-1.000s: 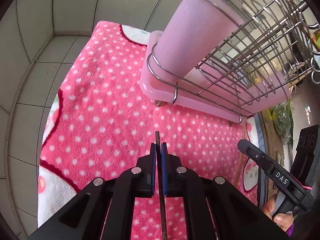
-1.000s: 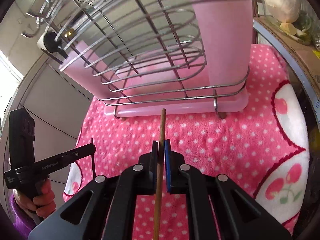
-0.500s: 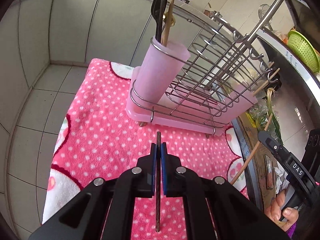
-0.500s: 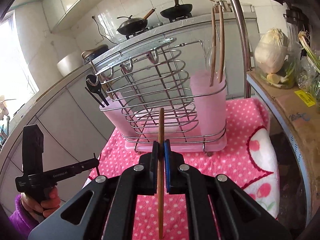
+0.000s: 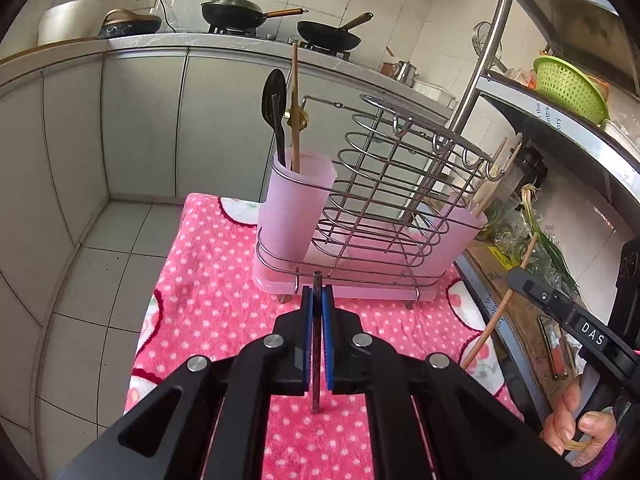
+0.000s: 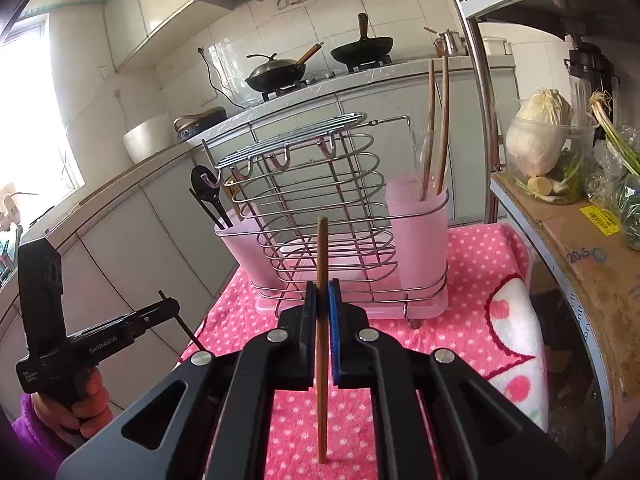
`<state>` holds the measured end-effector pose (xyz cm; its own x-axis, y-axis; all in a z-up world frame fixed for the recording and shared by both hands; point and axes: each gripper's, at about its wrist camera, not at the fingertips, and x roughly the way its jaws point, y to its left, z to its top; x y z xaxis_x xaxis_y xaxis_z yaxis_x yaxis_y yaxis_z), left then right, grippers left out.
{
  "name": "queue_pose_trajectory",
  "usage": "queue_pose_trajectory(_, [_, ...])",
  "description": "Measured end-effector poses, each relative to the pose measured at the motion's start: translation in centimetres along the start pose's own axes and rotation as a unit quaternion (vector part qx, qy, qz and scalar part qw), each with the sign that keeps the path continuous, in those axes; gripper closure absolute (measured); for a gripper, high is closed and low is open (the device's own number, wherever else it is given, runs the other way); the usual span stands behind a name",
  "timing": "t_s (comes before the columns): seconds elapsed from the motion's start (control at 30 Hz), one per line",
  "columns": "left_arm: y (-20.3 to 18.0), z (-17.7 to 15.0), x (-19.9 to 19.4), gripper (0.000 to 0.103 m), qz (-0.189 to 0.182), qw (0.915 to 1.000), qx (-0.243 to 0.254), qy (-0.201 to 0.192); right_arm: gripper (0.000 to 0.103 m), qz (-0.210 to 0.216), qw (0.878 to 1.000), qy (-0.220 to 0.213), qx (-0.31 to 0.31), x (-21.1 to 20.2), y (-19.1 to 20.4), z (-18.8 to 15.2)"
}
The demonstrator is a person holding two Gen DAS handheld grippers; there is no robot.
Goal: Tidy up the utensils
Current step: 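Lift both chopsticks up above the rack with both tools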
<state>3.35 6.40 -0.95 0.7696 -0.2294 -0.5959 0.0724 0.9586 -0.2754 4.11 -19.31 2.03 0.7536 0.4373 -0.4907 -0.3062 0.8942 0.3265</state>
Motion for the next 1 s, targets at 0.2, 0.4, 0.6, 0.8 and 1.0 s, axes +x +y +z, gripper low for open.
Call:
queue_pose_trajectory(0.2, [-0.8, -0.4, 0.2, 0.099, -0.001, 1.0, 0.008, -0.002, 0.097, 0.003, 1.0, -0.006, 0.001, -0.3, -0.2, -0.2])
queue_pose_trajectory(0.4, [-1.2, -0.8, 0.4, 0.099, 0.001, 0.9999, 0.013, -0.006, 0.097, -0.001, 1.0, -0.008, 0.001, -0.5, -0.5, -0.4])
queue_pose_trajectory(0.6, [-1.4, -0.4, 0.0, 0.099, -0.005, 0.9998, 0.013, -0.011, 0.097, 0.001, 1.0, -0.016, 0.005, -0.9, -0.7, 0.1])
queue_pose_trajectory(0.8, [-1.3, 0.6, -0.8, 0.099, -0.011, 0.9996, 0.008, -0.024, 0.097, 0.004, 1.0, -0.02, 0.011, -1.3, -1.0, 0.9])
queue_pose_trajectory(1.0, [-1.1, 2.1, -2.4, 0.099, -0.015, 0.9986, 0.004, -0.051, 0.097, -0.003, 0.999, -0.04, 0.006, -2.5, -1.1, 2.8])
